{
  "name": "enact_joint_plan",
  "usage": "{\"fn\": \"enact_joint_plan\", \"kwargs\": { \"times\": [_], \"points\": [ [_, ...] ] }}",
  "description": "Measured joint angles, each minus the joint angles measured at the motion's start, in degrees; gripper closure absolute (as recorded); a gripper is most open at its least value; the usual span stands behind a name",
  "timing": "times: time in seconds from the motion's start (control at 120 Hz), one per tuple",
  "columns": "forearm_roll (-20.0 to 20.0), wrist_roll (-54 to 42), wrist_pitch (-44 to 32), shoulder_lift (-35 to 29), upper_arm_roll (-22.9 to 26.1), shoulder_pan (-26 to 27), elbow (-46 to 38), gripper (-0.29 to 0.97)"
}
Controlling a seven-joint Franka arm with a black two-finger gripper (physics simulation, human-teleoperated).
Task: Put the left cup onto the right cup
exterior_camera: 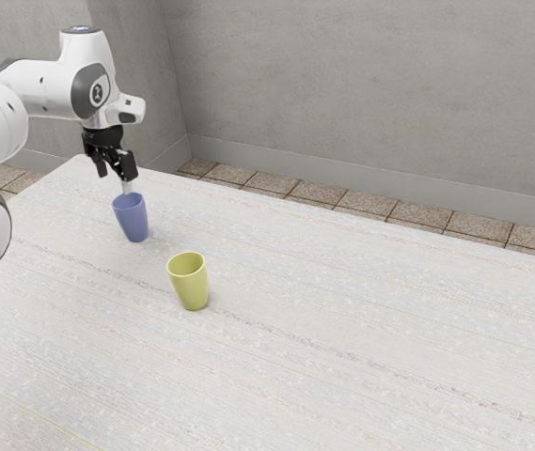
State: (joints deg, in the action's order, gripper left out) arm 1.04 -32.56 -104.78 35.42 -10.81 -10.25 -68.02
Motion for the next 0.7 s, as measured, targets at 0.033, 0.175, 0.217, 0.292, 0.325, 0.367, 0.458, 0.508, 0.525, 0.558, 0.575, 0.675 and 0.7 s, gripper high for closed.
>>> {"fn": "enact_joint_plan", "kwargs": {
  "times": [0.033, 0.175, 0.217, 0.292, 0.325, 0.367, 0.458, 0.508, 0.525, 0.558, 0.575, 0.675, 0.7],
  "points": [
    [0.0, -0.1, 0.2, 0.3, 0.5, -0.5, 0.3, 0.00],
    [0.1, -0.8, 0.9, 2.5, 1.3, -1.7, 3.0, 0.00],
    [0.1, -1.0, 1.1, 3.1, 1.8, -2.2, 3.5, 0.00],
    [0.1, -1.4, 1.4, 4.1, 2.5, -3.2, 4.7, 0.00],
    [0.1, -1.6, 1.6, 4.5, 2.8, -3.5, 5.1, 0.00],
    [0.1, -1.8, 1.7, 5.1, 3.0, -3.8, 5.7, 0.00],
    [0.1, -2.1, 2.0, 6.0, 3.7, -4.9, 6.4, 0.00],
    [0.0, -2.3, 2.0, 6.2, 4.1, -5.4, 6.6, 0.00],
    [0.0, -2.4, 2.1, 6.3, 4.2, -5.6, 6.7, 0.00],
    [0.0, -2.5, 2.1, 6.7, 4.3, -5.8, 7.1, 0.00],
    [0.0, -2.5, 2.1, 6.8, 4.4, -5.9, 7.3, 0.00],
    [0.0, -2.8, 2.2, 7.9, 4.5, -6.3, 8.4, 0.00],
    [-0.1, -2.9, 2.3, 8.2, 4.5, -6.4, 8.8, 0.00]
  ]
}}
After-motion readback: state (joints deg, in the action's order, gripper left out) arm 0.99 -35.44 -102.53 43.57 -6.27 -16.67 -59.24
